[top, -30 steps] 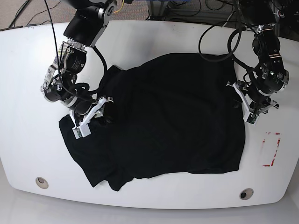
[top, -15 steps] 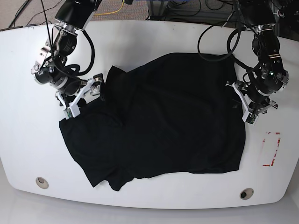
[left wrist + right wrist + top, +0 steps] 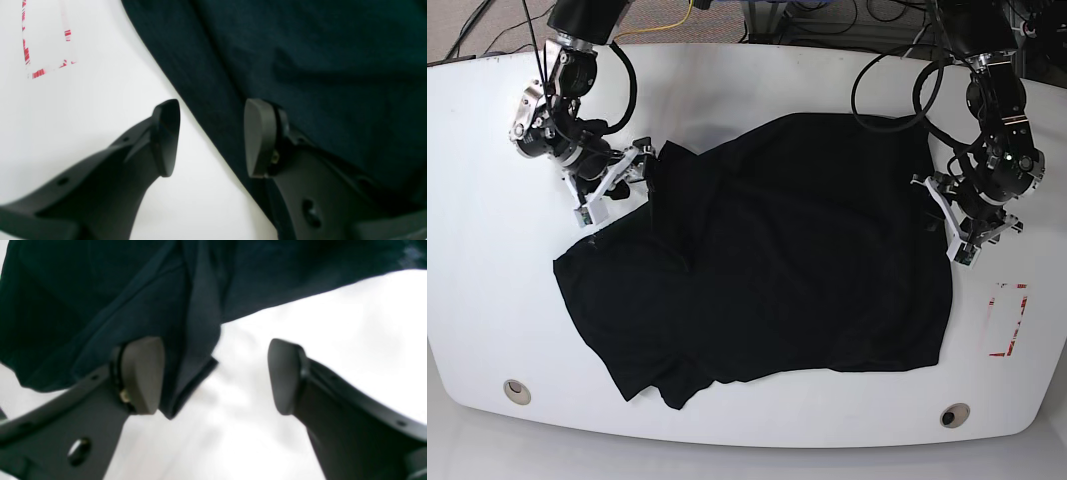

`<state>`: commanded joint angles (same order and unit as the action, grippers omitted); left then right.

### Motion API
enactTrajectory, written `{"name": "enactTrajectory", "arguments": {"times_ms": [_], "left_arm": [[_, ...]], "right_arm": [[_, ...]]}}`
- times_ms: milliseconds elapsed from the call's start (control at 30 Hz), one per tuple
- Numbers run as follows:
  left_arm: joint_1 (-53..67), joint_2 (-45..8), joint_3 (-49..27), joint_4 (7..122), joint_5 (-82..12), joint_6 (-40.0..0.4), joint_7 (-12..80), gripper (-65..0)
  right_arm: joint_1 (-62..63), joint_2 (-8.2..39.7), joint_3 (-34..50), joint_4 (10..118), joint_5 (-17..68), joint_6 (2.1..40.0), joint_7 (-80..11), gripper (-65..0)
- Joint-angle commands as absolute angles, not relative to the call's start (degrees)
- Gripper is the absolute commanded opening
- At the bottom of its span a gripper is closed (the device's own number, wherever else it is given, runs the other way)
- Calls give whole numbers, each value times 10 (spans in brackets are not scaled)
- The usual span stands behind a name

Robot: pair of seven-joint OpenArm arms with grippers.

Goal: Layout the t-shirt on the table in an organized manner, then fold the t-shirt properly
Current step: 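Drag the t-shirt corner with the right gripper away from the left gripper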

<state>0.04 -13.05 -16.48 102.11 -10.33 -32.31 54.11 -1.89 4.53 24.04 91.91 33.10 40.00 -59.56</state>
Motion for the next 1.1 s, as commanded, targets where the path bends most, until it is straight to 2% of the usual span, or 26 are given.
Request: {"name": "enactTrajectory", "arguments": {"times_ms": [67, 200, 267, 333, 367, 400, 433, 600, 867, 1100], "left_arm": [[0, -131, -165, 1021, -103, -323, 541, -369], [0, -131, -165, 1021, -103, -323, 541, -369], [0, -131, -165, 1021, -103, -323, 541, -369], [0, -131, -165, 1021, -103, -323, 541, -369], [0, -131, -165, 1021, -103, -323, 541, -369], [0, -131, -165, 1021, -103, -323, 541, -369], [0, -131, -165, 1021, -103, -323, 541, -369], [2, -131, -165, 1021, -103, -323, 541, -369], [8, -131, -165, 1021, -103, -324, 541, -369], [8, -131, -165, 1021, -103, -324, 541, -369]], "right_arm": [[-12, 45, 231, 908, 330, 400, -589, -231], [0, 46, 223, 886, 329, 400, -575, -312], [2, 46, 223, 883, 329, 400, -570, -395], [6, 47, 223, 887, 331, 400, -571, -509], [6, 47, 223, 889, 331, 400, -572, -536], [4, 48, 223, 901, 331, 400, -572, -615], [1, 48, 223, 911, 331, 400, -573, -650], [-24, 49, 226, 969, 331, 400, -596, -633], [-123, 43, 227, 1091, 331, 400, -604, -645], [-220, 6, 251, 1144, 331, 400, -604, -645]]}}
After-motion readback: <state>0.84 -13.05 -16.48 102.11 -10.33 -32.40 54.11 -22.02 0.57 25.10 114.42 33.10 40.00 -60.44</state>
